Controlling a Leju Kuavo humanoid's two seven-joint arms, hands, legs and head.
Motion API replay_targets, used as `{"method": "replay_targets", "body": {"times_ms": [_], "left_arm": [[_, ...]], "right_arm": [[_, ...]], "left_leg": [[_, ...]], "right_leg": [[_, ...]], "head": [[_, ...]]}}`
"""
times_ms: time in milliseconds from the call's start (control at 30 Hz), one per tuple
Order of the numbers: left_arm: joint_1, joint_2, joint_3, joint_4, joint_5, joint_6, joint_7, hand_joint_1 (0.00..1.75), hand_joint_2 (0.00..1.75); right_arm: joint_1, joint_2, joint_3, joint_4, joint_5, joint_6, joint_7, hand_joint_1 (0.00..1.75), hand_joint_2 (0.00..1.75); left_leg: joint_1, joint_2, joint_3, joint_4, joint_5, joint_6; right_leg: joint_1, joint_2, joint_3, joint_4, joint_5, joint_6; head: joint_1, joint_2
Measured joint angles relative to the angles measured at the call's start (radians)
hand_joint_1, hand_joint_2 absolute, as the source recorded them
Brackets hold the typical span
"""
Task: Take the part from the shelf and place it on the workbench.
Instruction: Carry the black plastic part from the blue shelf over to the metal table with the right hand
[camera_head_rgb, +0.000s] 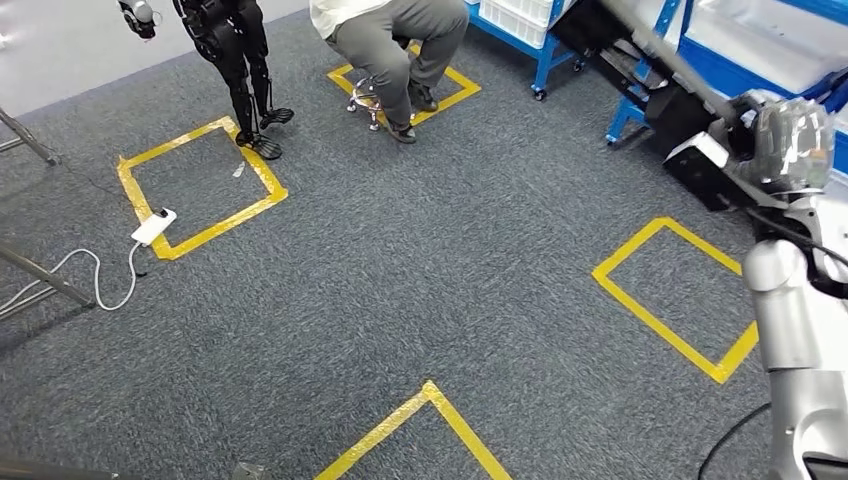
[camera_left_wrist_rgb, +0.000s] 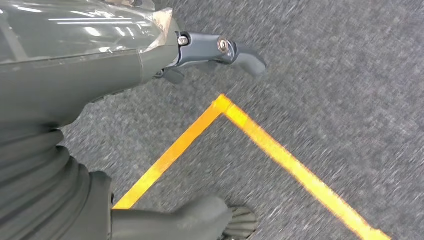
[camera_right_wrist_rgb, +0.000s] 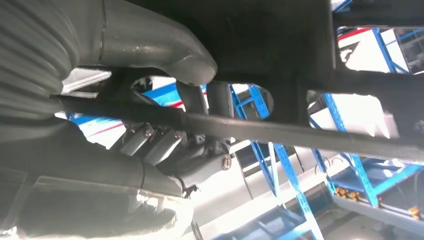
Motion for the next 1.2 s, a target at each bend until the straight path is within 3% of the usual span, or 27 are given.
{"method": "replay_targets", "body": {"times_ms": [67,100,133,200,233,267,300,333,367,400,467,500,567,667,700,733,800,833,900,1000,1033,1100,1167,1200], "left_arm": [[-0.002,-0.003,0.0,0.0,0.0,0.0,-0.001,0.0,1.75],[-0.002,-0.004,0.0,0.0,0.0,0.001,-0.001,0.0,1.75],[-0.003,-0.007,0.0,0.0,0.0,0.003,-0.001,0.0,1.75],[-0.002,-0.011,0.0,0.0,0.0,0.006,0.0,0.0,1.75],[-0.002,-0.011,0.0,0.0,0.0,0.006,0.0,0.0,1.75],[-0.002,-0.012,0.0,0.0,-0.001,0.006,0.001,0.0,1.75],[-0.002,-0.011,0.0,0.0,-0.002,0.006,0.002,0.0,1.75],[-0.002,-0.01,0.0,0.0,-0.003,0.006,0.003,0.0,1.75],[-0.002,-0.009,0.0,0.0,-0.004,0.006,0.006,0.0,1.75],[-0.002,-0.01,0.0,0.0,-0.004,0.006,0.008,0.0,1.75],[-0.002,-0.011,0.0,0.0,-0.006,0.005,0.01,0.0,1.75],[-0.002,-0.011,0.0,0.0,-0.006,0.005,0.01,0.0,1.75],[-0.002,-0.012,0.0,0.0,-0.008,0.005,0.011,0.0,1.75],[-0.002,-0.014,-0.001,0.0,-0.013,0.004,0.012,0.0,1.75],[-0.002,-0.015,-0.001,0.0,-0.014,0.004,0.013,0.0,1.75],[-0.002,-0.015,-0.001,0.0,-0.014,0.004,0.014,0.0,1.75],[-0.002,-0.017,-0.001,0.0,-0.015,0.004,0.015,0.0,1.75],[-0.003,-0.018,-0.001,0.0,-0.015,0.004,0.015,0.0,1.75],[-0.005,-0.02,-0.001,0.0,-0.015,0.003,0.016,0.0,1.75],[-0.007,-0.018,-0.001,0.0,-0.015,0.002,0.016,0.0,1.75],[-0.007,-0.017,-0.001,0.0,-0.016,0.003,0.016,0.0,1.75],[-0.01,-0.016,0.0,0.0,-0.016,0.003,0.016,0.0,1.75],[-0.011,-0.016,0.0,0.0,-0.016,0.001,0.017,0.0,1.75],[-0.011,-0.016,-0.001,0.0,-0.016,0.0,0.017,0.0,1.75]], "right_arm": [[-0.009,0.0,0.0,0.003,0.004,0.0,0.0,1.75,1.75],[-0.01,0.0,0.001,0.006,0.006,-0.001,0.0,1.75,1.75],[-0.009,0.0,0.001,0.009,0.007,-0.001,0.0,1.75,1.75],[-0.006,0.0,0.002,0.016,0.009,-0.002,0.0,1.75,1.75],[-0.006,0.0,0.002,0.019,0.009,-0.003,0.0,1.75,1.75],[-0.005,0.0,0.002,0.022,0.007,-0.004,-0.001,1.75,1.75],[-0.005,0.001,0.002,0.026,0.004,-0.004,-0.001,1.75,1.75],[-0.006,0.002,0.002,0.029,0.0,-0.005,-0.001,1.75,1.75],[-0.005,0.004,0.002,0.032,-0.004,-0.006,-0.002,1.75,1.75],[-0.005,0.005,0.002,0.033,-0.006,-0.007,-0.004,1.75,1.75],[-0.002,0.007,0.002,0.028,-0.003,-0.009,-0.01,1.75,1.75],[-0.002,0.008,0.002,0.025,0.0,-0.01,-0.014,1.75,1.75],[-0.001,0.009,0.003,0.017,0.008,-0.015,-0.019,1.75,1.75],[0.0,0.012,0.004,0.008,0.014,-0.025,-0.019,1.75,1.75],[0.002,0.013,0.004,0.006,0.015,-0.026,-0.019,1.75,1.75],[0.003,0.015,0.004,0.005,0.015,-0.026,-0.019,1.75,1.75],[0.004,0.017,0.004,0.001,0.015,-0.026,-0.019,1.75,1.75],[0.003,0.017,0.004,-0.001,0.015,-0.027,-0.019,1.75,1.75],[-0.001,0.015,0.003,-0.007,0.015,-0.027,-0.019,1.75,1.75],[0.004,0.014,0.003,-0.01,0.016,-0.028,-0.019,1.75,1.75],[0.008,0.014,0.003,-0.01,0.016,-0.028,-0.019,1.75,1.75],[0.015,0.011,0.002,-0.01,0.018,-0.028,-0.019,1.75,1.75],[0.017,0.008,0.0,-0.01,0.021,-0.027,-0.018,1.75,1.75],[0.018,0.007,0.0,-0.01,0.023,-0.027,-0.017,1.75,1.75]], "left_leg": [[0.006,-0.001,0.029,-0.008,-0.01,0.008],[0.009,-0.001,0.041,-0.009,-0.018,0.01],[0.012,-0.003,0.053,-0.009,-0.027,0.011],[0.022,-0.009,0.081,-0.006,-0.052,0.0],[0.029,-0.012,0.093,0.001,-0.069,-0.008],[0.035,-0.015,0.103,0.012,-0.087,-0.018],[0.04,-0.018,0.11,0.03,-0.109,-0.029],[0.042,-0.021,0.11,0.048,-0.13,-0.04],[0.042,-0.022,0.108,0.063,-0.149,-0.049],[0.042,-0.022,0.107,0.076,-0.162,-0.057],[0.044,-0.018,0.106,0.087,-0.176,-0.067],[0.047,-0.011,0.102,0.1,-0.18,-0.072],[0.056,0.007,0.066,0.167,-0.204,-0.083],[0.073,0.016,-0.031,0.313,-0.271,-0.1],[0.079,0.017,-0.048,0.324,-0.273,-0.104],[0.087,0.02,-0.049,0.304,-0.254,-0.109],[0.099,0.042,-0.007,0.193,-0.18,-0.119],[0.1,0.058,0.009,0.143,-0.156,-0.12],[0.09,0.076,0.017,0.103,-0.137,-0.113],[0.071,0.051,0.03,0.092,-0.123,-0.082],[0.068,0.042,0.037,0.087,-0.12,-0.072],[0.065,0.023,0.045,0.082,-0.114,-0.056],[0.058,0.0,0.045,0.083,-0.113,-0.046],[0.054,-0.012,0.045,0.083,-0.113,-0.044]], "right_leg": [[-0.003,-0.001,-0.077,0.112,0.007,0.009],[-0.006,-0.001,-0.124,0.166,-0.006,0.012],[-0.012,-0.001,-0.169,0.199,-0.037,0.013],[-0.032,-0.002,-0.23,0.193,-0.112,0.021],[-0.045,-0.002,-0.244,0.158,-0.126,0.033],[-0.058,-0.003,-0.25,0.107,-0.102,0.054],[-0.067,-0.008,-0.252,0.056,-0.038,0.083],[-0.07,-0.015,-0.25,0.015,0.036,0.101],[-0.067,-0.019,-0.246,-0.009,0.104,0.105],[-0.063,-0.024,-0.244,-0.015,0.148,0.094],[-0.063,-0.023,-0.237,-0.012,0.168,0.054],[-0.066,-0.024,-0.235,-0.012,0.168,0.042],[-0.064,-0.026,-0.229,-0.012,0.163,0.027],[-0.056,-0.036,-0.223,-0.012,0.153,0.013],[-0.055,-0.041,-0.222,-0.012,0.15,0.011],[-0.054,-0.047,-0.219,-0.012,0.148,0.011],[-0.054,-0.057,-0.211,-0.012,0.142,0.016],[-0.054,-0.062,-0.207,-0.012,0.14,0.021],[-0.05,-0.073,-0.2,-0.016,0.135,0.036],[-0.055,-0.087,-0.191,-0.016,0.123,0.062],[-0.058,-0.078,-0.197,0.003,0.108,0.061],[-0.058,-0.046,-0.238,0.105,0.054,0.045],[-0.045,-0.025,-0.301,0.235,0.003,0.031],[-0.037,-0.019,-0.318,0.267,-0.004,0.029]], "head": [[-0.002,0.0],[-0.003,0.0],[-0.002,0.0],[-0.002,0.0],[-0.002,0.0],[-0.001,0.0],[0.001,0.0],[0.004,0.0],[0.004,0.0],[0.005,0.0],[0.001,0.0],[0.001,0.0],[-0.001,0.0],[-0.002,0.0],[-0.002,0.0],[-0.002,0.0],[-0.002,0.0],[-0.001,0.0],[0.0,0.0],[0.001,0.0],[0.001,0.0],[0.004,0.0],[0.006,0.0],[0.006,0.0]]}}
